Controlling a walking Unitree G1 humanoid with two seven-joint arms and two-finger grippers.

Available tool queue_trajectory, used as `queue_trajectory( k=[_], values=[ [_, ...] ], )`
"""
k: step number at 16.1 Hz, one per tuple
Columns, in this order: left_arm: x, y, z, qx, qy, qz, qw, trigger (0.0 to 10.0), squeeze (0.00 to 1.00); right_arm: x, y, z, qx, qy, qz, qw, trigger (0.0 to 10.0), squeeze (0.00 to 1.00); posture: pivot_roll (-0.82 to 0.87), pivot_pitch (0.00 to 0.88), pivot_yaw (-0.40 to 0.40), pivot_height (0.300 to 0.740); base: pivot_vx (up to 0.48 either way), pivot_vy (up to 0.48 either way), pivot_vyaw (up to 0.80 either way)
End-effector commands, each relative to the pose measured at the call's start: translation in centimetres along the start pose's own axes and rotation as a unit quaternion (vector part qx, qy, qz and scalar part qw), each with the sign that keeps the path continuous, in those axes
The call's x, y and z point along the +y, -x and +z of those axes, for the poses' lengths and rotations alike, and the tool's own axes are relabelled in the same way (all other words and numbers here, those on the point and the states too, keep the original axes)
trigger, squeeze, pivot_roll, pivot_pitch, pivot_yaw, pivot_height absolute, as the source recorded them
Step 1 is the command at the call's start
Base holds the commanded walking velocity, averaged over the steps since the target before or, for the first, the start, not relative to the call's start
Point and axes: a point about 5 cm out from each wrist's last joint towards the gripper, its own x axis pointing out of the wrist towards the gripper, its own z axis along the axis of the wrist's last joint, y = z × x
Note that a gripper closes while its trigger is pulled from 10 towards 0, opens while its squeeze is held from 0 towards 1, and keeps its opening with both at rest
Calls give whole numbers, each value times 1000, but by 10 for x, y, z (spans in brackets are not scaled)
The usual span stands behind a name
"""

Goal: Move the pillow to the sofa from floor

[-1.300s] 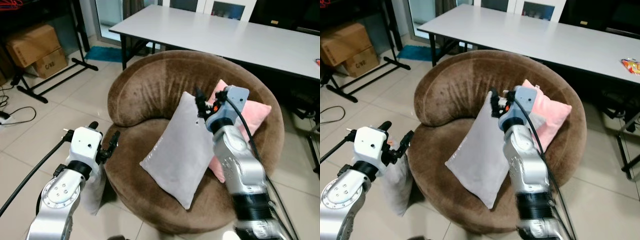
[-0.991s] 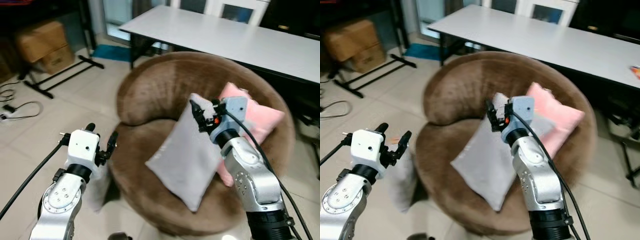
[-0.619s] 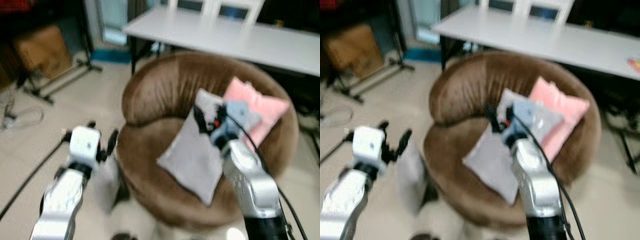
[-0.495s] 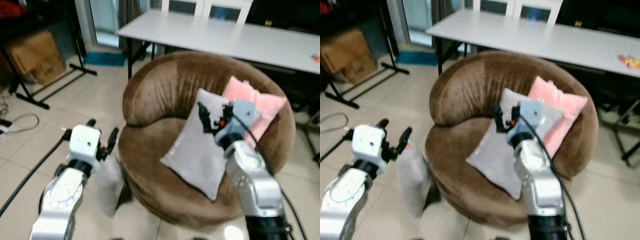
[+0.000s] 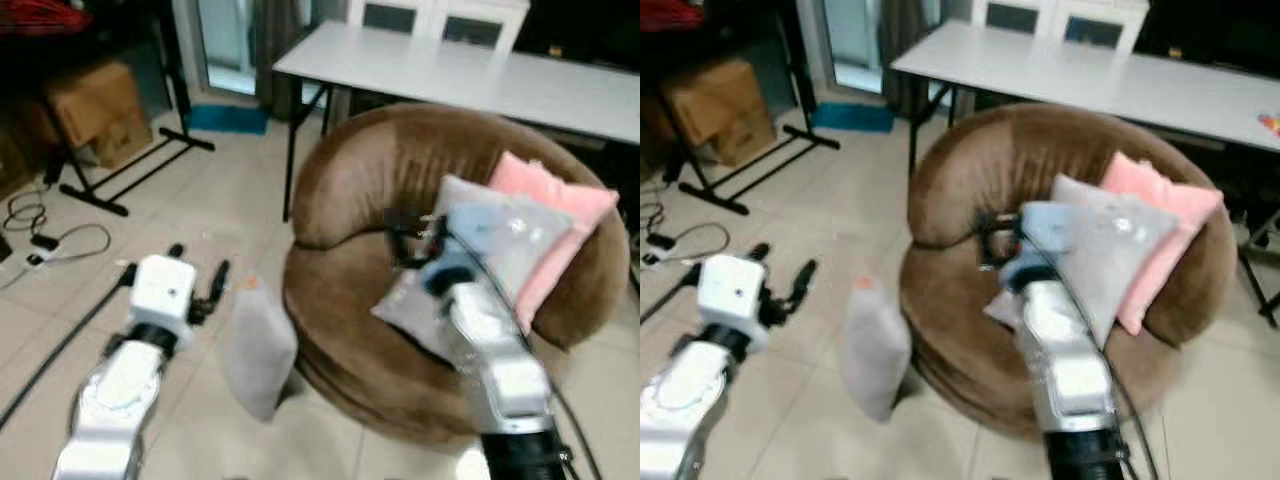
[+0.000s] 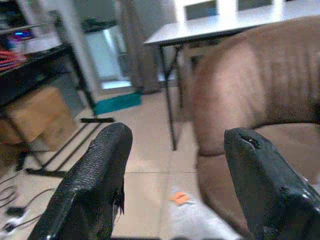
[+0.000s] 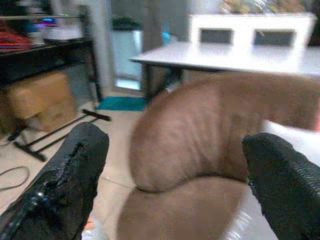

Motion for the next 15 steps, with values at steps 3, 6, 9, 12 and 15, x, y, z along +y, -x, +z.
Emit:
queue_trajectory(
  k=[3, 6, 9, 12, 15],
  values=[
    [-5, -2, 3, -6, -7, -8, 1000, 10000, 0, -1, 4, 3, 13, -27, 62, 998, 10000, 1000, -39, 0, -46, 740, 0, 0, 196],
    [-2, -2, 4, -8, -4, -3, 1000, 10000, 0, 4, 6, 0, 10, -28, 81, 996, 10000, 1000, -35, 0, -50, 740, 172, 0, 725],
    [-2, -2, 4, -8, -6, 0, 1000, 10000, 0, 3, 5, 4, -3, -12, 71, 997, 10000, 1000, -33, 0, -50, 740, 265, 0, 706],
    [-1, -1, 4, -6, -9, -1, 1000, 10000, 0, 6, 7, 4, 1, -9, 93, 996, 10000, 1000, -32, 0, -50, 740, 269, 0, 596],
    [0, 0, 4, -5, -8, 0, 1000, 10000, 0, 6, 7, 1, 10, -4, 89, 996, 10000, 1000, -31, 0, -45, 740, 294, 0, 156]
  ],
)
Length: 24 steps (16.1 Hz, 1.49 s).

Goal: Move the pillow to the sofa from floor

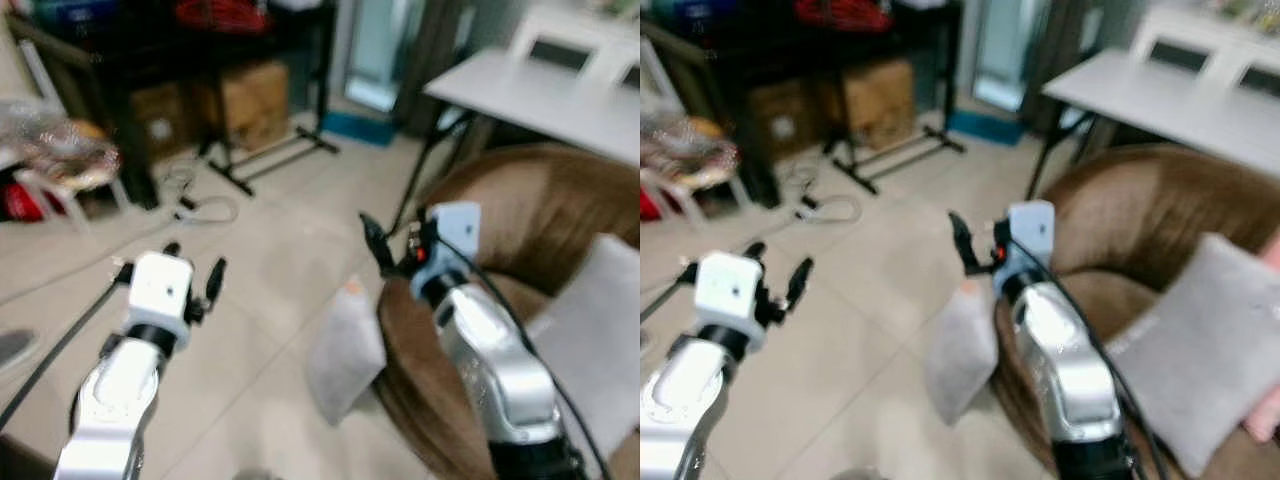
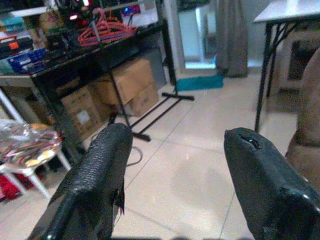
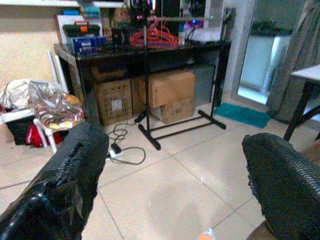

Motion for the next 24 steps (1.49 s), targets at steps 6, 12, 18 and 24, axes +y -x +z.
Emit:
queue_trajectory(
  k=[6, 12, 18, 24],
  values=[
    [3, -1, 4, -4, -7, 2, 1000, 10000, 0, -2, 1, -5, 18, 12, -13, 1000, 10000, 1000, -26, 0, -49, 740, 314, 0, 354],
    [7, -3, 4, -3, -15, 0, 1000, 10000, 0, -31, 3, -10, 30, 15, -111, 993, 10000, 976, -34, 0, -39, 740, 317, 0, -351],
    [5, -4, 0, 4, -17, -12, 1000, 10000, 0, -32, 8, -8, 14, 15, -105, 994, 10000, 0, -46, 0, -31, 740, 261, 0, -372],
    [1, -1, -4, 0, -29, -2, 1000, 10000, 0, -27, 10, -15, 28, 10, -83, 996, 10000, 0, -44, 0, -48, 692, 0, 0, 0]
  ],
)
